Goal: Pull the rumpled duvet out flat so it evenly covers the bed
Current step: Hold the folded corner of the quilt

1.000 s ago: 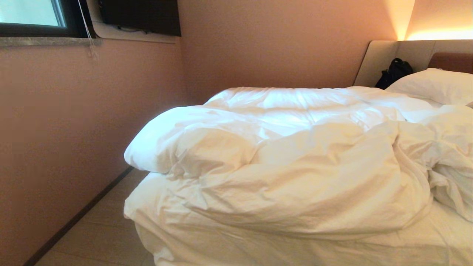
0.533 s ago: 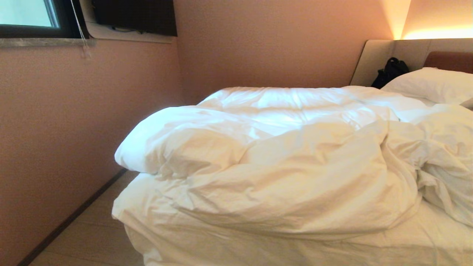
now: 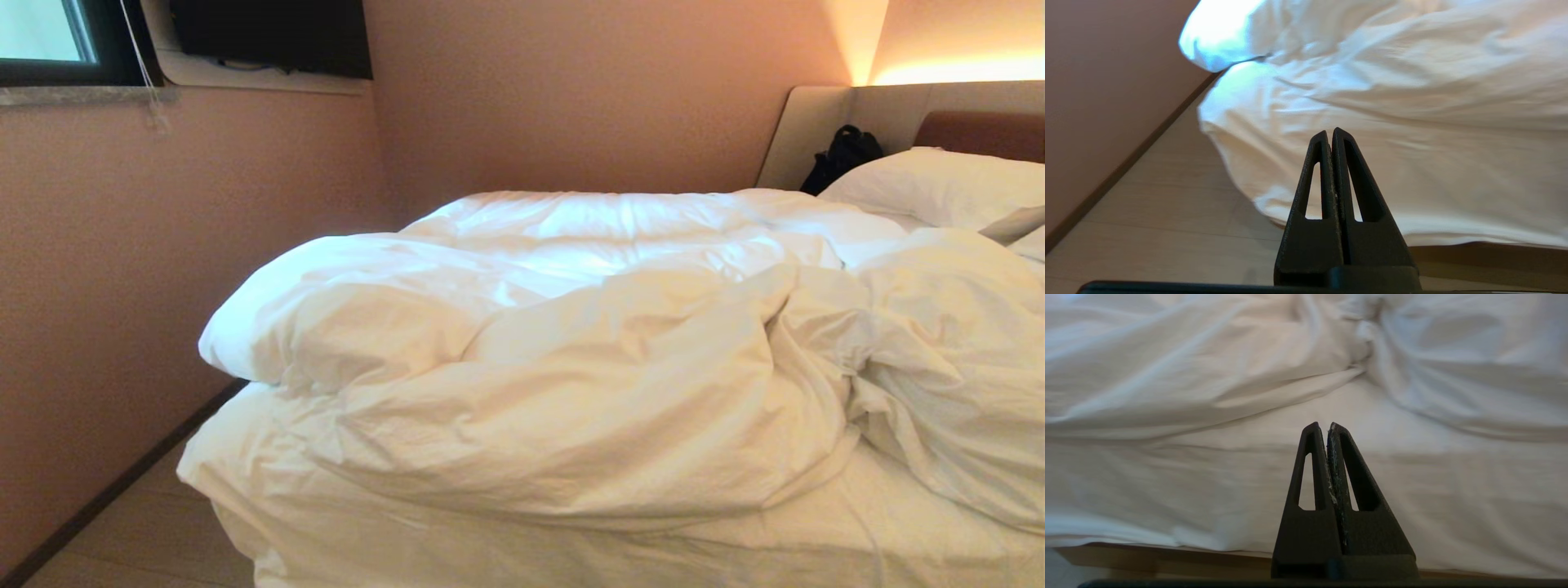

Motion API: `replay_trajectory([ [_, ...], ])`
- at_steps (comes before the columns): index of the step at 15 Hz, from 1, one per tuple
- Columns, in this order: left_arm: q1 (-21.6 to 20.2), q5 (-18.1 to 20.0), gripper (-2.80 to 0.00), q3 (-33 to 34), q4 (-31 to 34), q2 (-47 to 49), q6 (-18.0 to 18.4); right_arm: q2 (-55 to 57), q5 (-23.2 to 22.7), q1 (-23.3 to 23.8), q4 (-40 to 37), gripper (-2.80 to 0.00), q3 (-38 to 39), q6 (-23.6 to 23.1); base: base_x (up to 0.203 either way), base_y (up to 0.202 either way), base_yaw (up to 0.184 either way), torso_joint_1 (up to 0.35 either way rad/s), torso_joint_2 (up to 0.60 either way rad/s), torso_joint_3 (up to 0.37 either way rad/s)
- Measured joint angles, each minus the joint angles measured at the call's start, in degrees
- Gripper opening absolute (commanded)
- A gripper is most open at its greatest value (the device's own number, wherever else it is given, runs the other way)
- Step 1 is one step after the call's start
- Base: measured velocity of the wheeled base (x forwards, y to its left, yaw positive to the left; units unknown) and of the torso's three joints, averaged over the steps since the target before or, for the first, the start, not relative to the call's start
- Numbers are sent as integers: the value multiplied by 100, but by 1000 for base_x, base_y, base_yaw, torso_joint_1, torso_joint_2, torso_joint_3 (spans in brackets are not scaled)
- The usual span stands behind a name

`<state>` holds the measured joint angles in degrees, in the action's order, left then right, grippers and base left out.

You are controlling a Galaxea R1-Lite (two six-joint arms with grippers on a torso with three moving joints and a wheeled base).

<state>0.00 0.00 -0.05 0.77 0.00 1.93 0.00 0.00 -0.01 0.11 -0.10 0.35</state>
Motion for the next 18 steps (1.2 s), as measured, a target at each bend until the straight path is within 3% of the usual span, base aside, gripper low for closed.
replay_trajectory([
  [18, 0, 0, -280, 3, -3, 0, 9, 0, 0, -2, -4, -280, 0, 0, 0, -195, 0, 3, 2, 3],
])
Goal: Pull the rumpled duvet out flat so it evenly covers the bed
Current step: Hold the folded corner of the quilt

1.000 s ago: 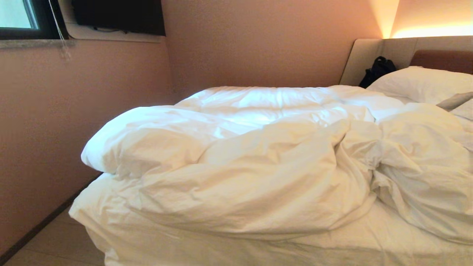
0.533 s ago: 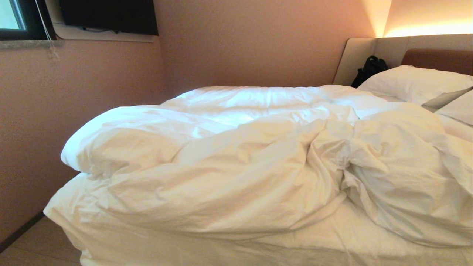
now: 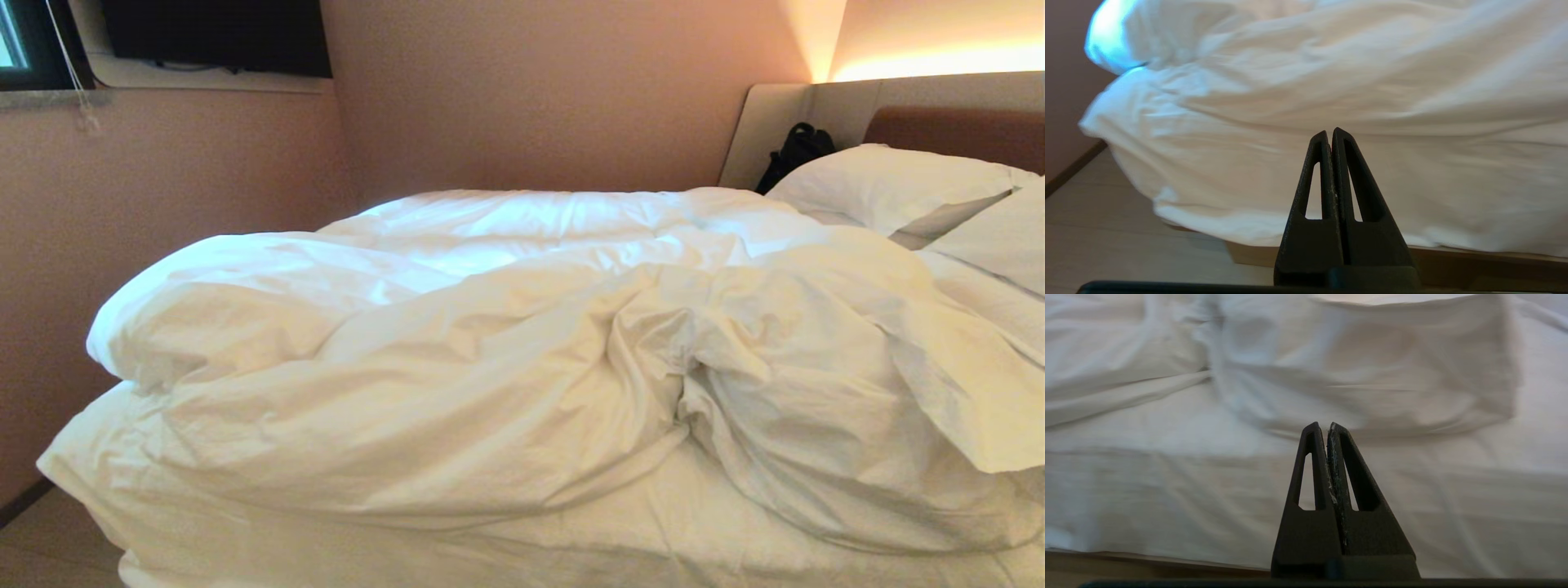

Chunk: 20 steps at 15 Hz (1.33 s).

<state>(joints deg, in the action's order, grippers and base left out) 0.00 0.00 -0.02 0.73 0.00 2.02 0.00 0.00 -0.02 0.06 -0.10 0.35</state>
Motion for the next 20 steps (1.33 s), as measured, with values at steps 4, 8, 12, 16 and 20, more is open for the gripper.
replay_trajectory([
  [4, 0, 0, -280, 2, -3, 0, -1, 0, 1, 2, 1, -280, 0, 0, 0, -194, 0, 4, 1, 0],
  [8, 0, 0, -280, 2, -3, 0, -1, 0, 0, 0, 3, -280, 0, 2, 0, -192, 0, 2, 2, 2],
  [12, 0, 0, -280, 2, -4, 0, -4, 0, 2, -2, 1, -280, 0, 13, 0, -192, 0, 3, 1, 3],
  [16, 2, 13, -280, 2, -20, 0, -45, 0, 2, -5, 1, -280, 0, 11, 0, -67, -1, 2, 2, 2],
  [20, 0, 41, -280, 2, -30, 0, -129, 0, 0, -2, -4, -280, 0, 16, 0, 0, 0, 0, 0, 0],
])
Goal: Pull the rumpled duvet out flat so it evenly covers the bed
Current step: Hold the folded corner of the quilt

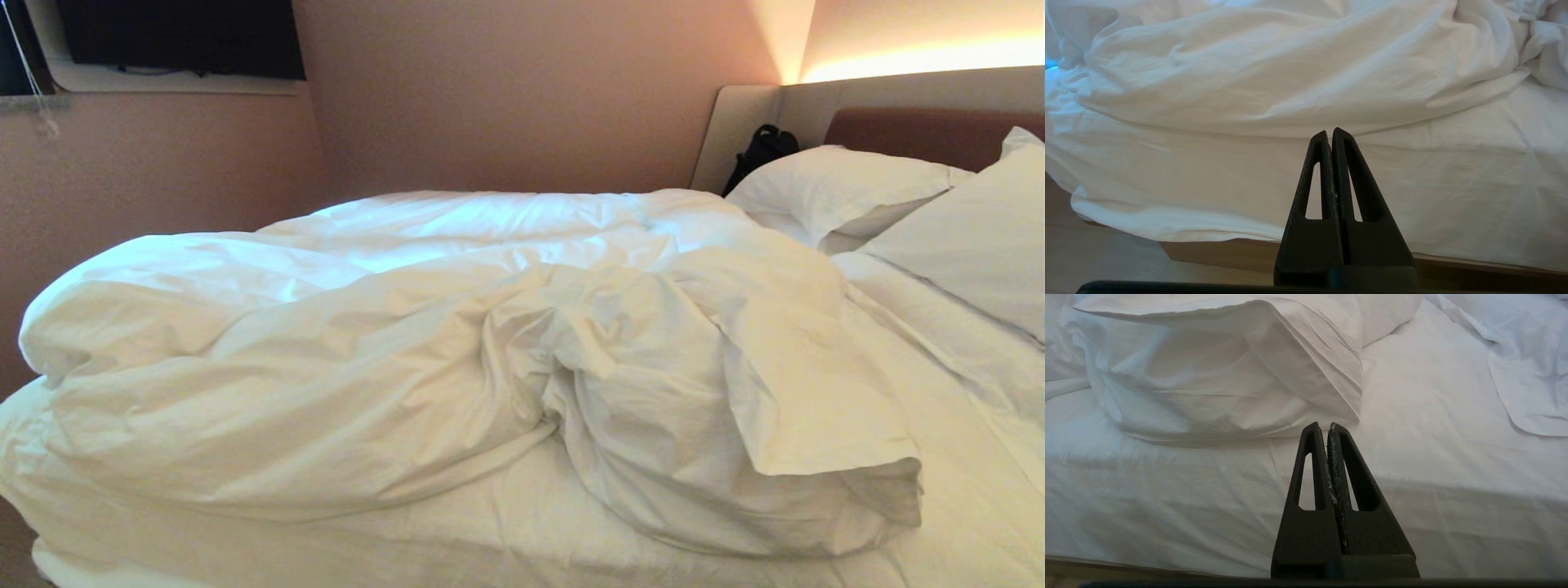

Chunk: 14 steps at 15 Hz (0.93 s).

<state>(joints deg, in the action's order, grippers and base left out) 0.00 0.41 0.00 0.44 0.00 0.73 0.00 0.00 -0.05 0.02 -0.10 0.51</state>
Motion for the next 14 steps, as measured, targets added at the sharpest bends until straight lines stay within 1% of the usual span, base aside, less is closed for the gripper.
replay_trajectory([
  [4, 0, 3, -280, 0, -2, 0, -2, 17, 15, 2, -123, -280, -79, -49, 0, 0, 0, 0, 0, 0],
  [7, 0, 1, -280, 0, -2, 0, -4, 200, -71, 0, -392, -280, -637, -15, 0, 0, 0, 0, 0, 0],
  [10, 0, 3, -280, 0, -2, 0, -2, 857, -247, 0, -640, -280, -1180, 172, 0, 0, 0, 0, 0, 0],
  [14, 0, 3, -280, 0, 0, 0, -4, 2187, -330, -13, -482, -280, -1641, 439, 0, 0, 0, 0, 0, 0],
])
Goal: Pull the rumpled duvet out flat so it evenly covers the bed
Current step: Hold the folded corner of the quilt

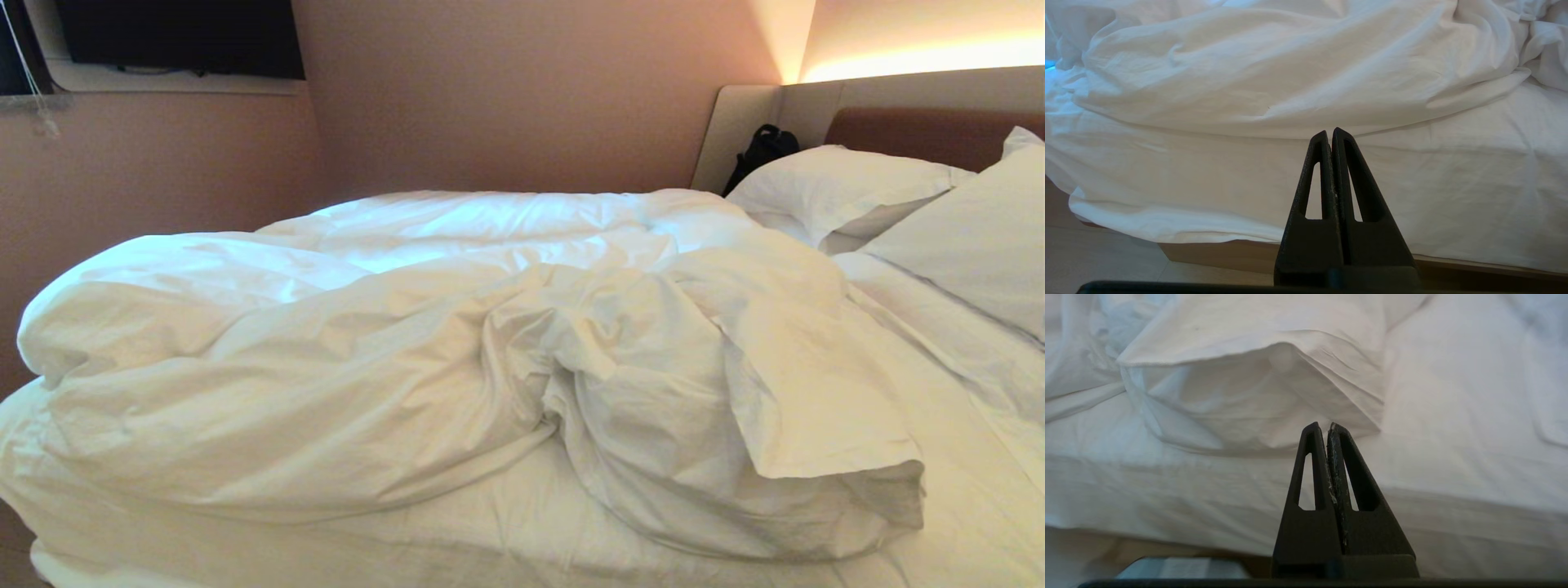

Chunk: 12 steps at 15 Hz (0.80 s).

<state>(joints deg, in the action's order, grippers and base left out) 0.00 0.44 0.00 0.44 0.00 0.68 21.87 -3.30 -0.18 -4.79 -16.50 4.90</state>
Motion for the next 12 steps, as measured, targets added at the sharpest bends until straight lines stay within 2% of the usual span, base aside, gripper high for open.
replay_trajectory([
  [6, 0, 0, -280, 0, 0, 0, 2, 2848, -431, 107, 966, -280, -819, 996, 0, 0, 0, 0, 0, 0],
  [9, 0, -2, -280, 0, 0, 0, 3, 3736, -946, 989, 1591, -280, -1306, 1553, 0, 0, 0, 0, 0, 0],
  [12, 0, 0, -280, 0, 0, 0, 0, 4336, -1665, 2265, 1990, -280, -1604, 1908, 0, 0, 0, 0, 0, 0],
])
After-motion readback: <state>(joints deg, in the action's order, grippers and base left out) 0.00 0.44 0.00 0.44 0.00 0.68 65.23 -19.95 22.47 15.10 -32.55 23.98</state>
